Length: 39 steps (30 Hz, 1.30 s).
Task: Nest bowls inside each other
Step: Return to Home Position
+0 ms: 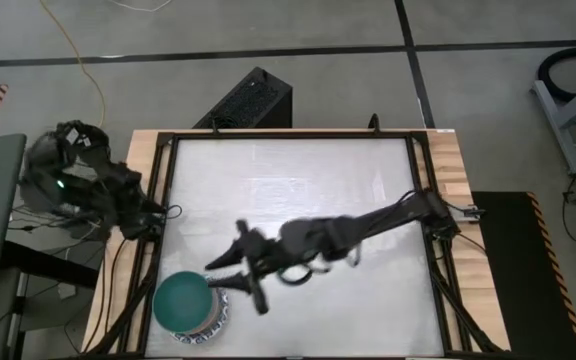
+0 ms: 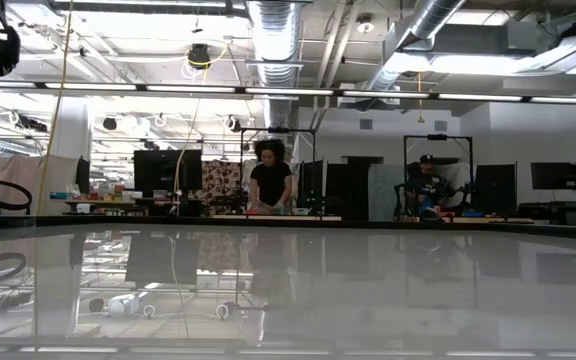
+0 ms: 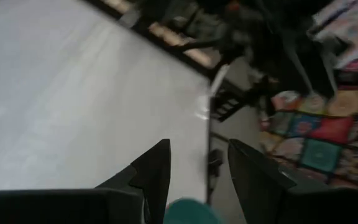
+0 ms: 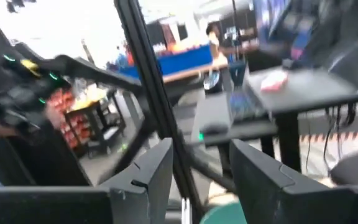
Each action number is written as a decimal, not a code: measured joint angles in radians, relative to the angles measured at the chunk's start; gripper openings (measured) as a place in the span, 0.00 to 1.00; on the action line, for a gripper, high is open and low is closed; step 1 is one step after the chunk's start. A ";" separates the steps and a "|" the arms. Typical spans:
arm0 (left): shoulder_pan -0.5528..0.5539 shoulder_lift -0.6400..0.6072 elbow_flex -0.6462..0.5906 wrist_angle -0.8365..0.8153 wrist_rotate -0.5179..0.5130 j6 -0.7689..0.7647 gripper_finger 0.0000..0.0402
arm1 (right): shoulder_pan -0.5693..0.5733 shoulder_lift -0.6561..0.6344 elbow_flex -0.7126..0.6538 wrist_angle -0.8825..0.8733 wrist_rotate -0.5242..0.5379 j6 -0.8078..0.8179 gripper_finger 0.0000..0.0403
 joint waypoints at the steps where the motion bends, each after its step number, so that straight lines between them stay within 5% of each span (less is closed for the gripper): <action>1: 0.000 0.000 0.022 0.018 0.001 0.035 0.37 | 0.000 -0.034 0.000 -0.016 0.000 -0.006 0.45; 7: 0.000 -0.002 0.168 0.031 -0.005 0.045 0.37 | -0.007 -0.244 0.001 -0.253 -0.006 -0.109 0.45; 10: 0.000 -0.002 0.213 0.073 0.010 0.218 0.37 | -0.003 -0.353 0.001 -0.426 -0.016 -0.098 0.45; 17: 0.000 -0.054 0.220 0.399 0.410 0.899 0.37 | 0.008 -0.560 0.000 -0.630 0.043 -0.127 0.45; 23: 0.000 -0.202 0.194 0.422 0.554 1.052 0.37 | 0.022 -0.740 -0.059 -0.748 0.112 -0.162 0.45; 28: -0.001 -0.356 0.143 0.443 0.555 1.052 0.37 | 0.031 -0.965 -0.306 -0.689 0.244 -0.134 0.45; 39: 0.007 -0.578 -0.055 0.493 0.602 0.979 0.37 | 0.037 -1.498 -1.153 -0.037 0.250 -0.153 0.45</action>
